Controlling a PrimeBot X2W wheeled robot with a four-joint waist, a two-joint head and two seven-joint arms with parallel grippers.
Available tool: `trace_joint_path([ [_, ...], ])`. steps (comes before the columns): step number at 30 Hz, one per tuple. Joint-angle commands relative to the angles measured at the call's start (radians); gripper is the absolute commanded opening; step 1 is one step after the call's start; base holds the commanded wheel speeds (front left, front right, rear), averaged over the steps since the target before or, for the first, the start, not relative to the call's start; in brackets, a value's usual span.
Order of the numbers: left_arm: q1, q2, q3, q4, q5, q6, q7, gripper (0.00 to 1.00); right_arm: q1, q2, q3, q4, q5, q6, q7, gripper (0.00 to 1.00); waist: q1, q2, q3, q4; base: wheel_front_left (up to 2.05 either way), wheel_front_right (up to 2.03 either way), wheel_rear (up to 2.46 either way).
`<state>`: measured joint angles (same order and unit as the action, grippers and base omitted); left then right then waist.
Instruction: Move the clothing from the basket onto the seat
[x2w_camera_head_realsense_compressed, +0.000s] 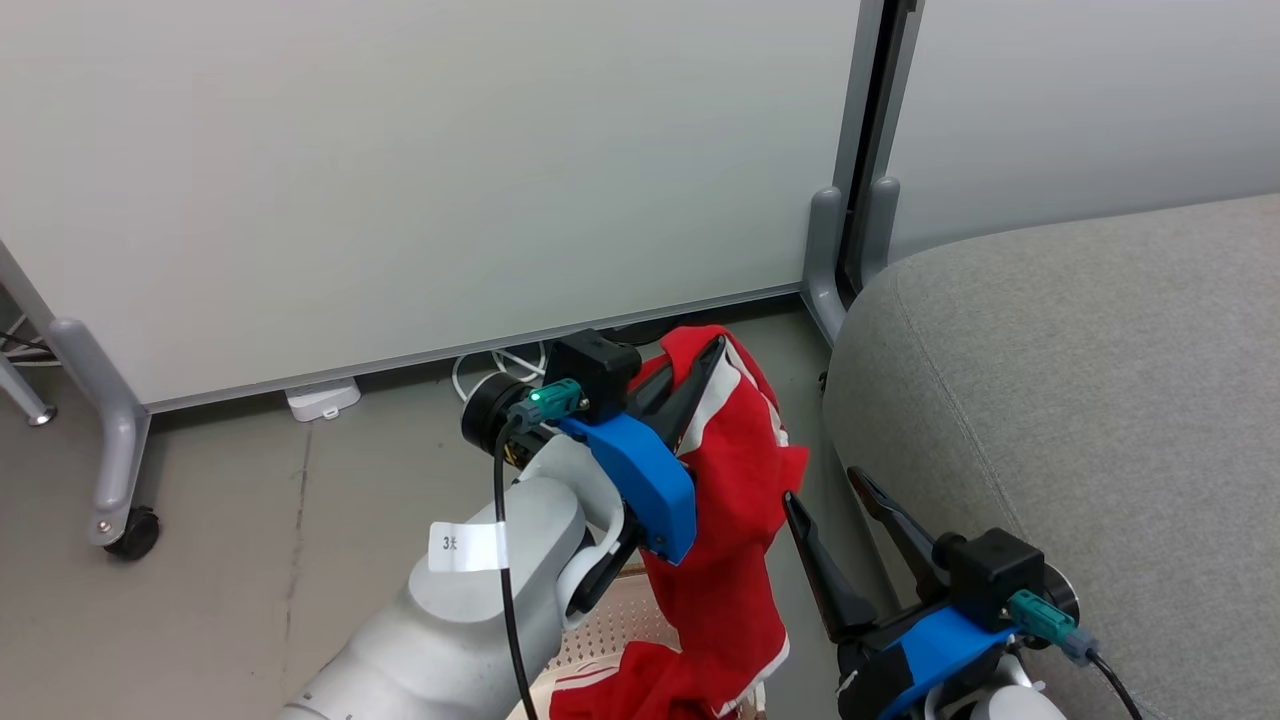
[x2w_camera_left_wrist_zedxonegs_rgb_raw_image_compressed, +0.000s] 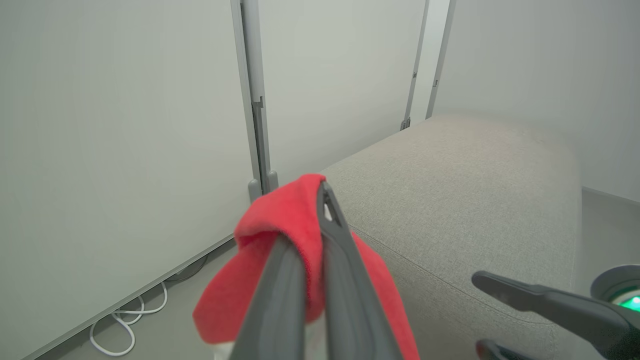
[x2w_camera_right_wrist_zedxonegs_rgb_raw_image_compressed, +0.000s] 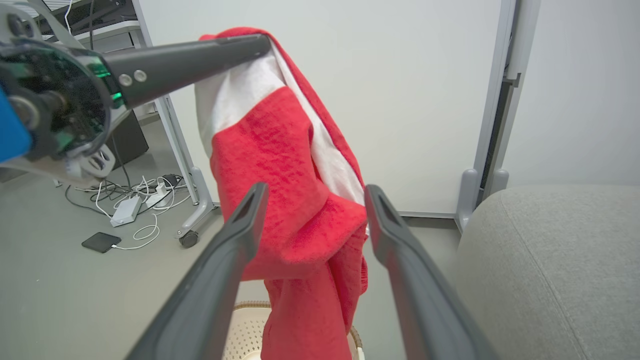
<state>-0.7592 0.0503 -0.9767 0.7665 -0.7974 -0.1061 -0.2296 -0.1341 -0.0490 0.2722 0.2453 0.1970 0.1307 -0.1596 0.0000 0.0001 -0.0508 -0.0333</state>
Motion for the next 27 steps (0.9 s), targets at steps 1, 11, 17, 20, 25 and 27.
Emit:
trace_joint_path([
  [1, -0.015, 0.0, -0.012, 0.004, -0.017, 0.002, -0.007, 0.0, 0.019, -0.002, -0.004, -0.007, -0.006, 0.0, 0.004, 1.0, 0.0, -0.0001, 0.001, 0.0, 0.0, 0.0, 0.0],
  [11, -0.034, 0.0, -0.064, 0.015, -0.063, 0.011, -0.02, 0.0, -0.027, -0.003, 0.017, 0.007, -0.027, 0.0, 0.043, 1.0, 0.0, -0.0001, 0.01, -0.001, 0.0, 0.0, 0.0],
  [17, -0.044, 0.0, -0.092, 0.02, -0.082, 0.016, -0.029, 0.0, -0.108, -0.003, 0.062, 0.066, -0.047, 0.0, 0.101, 1.0, 0.0, -0.0001, 0.019, -0.002, 0.0, 0.0, 0.0],
  [20, -0.049, 0.0, -0.103, 0.02, -0.092, 0.016, -0.031, 0.0, -0.148, -0.003, 0.074, 0.107, -0.042, 0.0, 0.127, 1.0, 0.0, -0.0001, 0.02, 0.0, 0.0, 0.0, 0.0],
  [25, -0.058, 0.001, -0.124, 0.022, -0.107, 0.015, -0.033, 0.0, -0.218, -0.003, 0.104, 0.188, -0.016, 0.0, 0.17, 1.0, 0.0, -0.0001, 0.024, 0.004, 0.0, 0.0, 0.0],
  [27, -0.063, 0.0, -0.131, 0.021, -0.11, 0.015, -0.034, 0.0, -0.244, -0.007, 0.127, 0.216, -0.006, 0.0, 0.174, 1.0, 0.0, -0.0001, 0.025, 0.006, 0.0, 0.0, 0.0],
])
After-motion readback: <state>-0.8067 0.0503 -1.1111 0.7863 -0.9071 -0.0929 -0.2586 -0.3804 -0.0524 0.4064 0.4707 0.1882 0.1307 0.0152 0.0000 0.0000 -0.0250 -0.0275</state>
